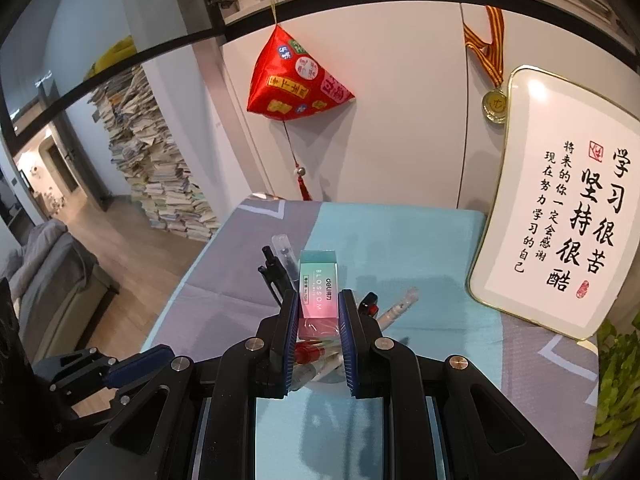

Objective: Organize stationery
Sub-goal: 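Lower the pink eraser into the cup with the right tool and open it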

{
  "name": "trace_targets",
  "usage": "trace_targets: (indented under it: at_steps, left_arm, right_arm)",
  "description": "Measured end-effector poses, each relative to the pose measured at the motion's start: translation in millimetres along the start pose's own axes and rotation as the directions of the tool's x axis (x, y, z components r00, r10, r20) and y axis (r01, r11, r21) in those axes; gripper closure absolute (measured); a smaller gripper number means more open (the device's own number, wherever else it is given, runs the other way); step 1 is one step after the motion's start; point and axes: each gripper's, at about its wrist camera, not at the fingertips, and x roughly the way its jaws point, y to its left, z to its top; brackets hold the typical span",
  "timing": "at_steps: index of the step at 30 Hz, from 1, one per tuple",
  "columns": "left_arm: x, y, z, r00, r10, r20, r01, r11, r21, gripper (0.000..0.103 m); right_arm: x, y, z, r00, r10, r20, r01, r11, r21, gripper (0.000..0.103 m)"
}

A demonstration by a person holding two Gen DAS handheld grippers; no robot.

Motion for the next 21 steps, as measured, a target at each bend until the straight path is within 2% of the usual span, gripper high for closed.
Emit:
trace_targets:
  at_steps: [10,21]
  left_arm:
    - [1.1,4.4,-2.2,1.0,0.001,-0.006,-0.001,1.0,-0.013,0.091]
    - [2.2,6.9,-2.3,1.0,-0.003,-0.007,0.002,1.0,-0.026,0.091]
  right_arm:
    - [1.8,5.0,2.6,1.0,-0.001,0.01,0.001,1.0,-0.004,0.082]
    - [10.6,8.6,-1.7,0.999,-0.007,-0.037,0.006,1.0,-0.027,0.082]
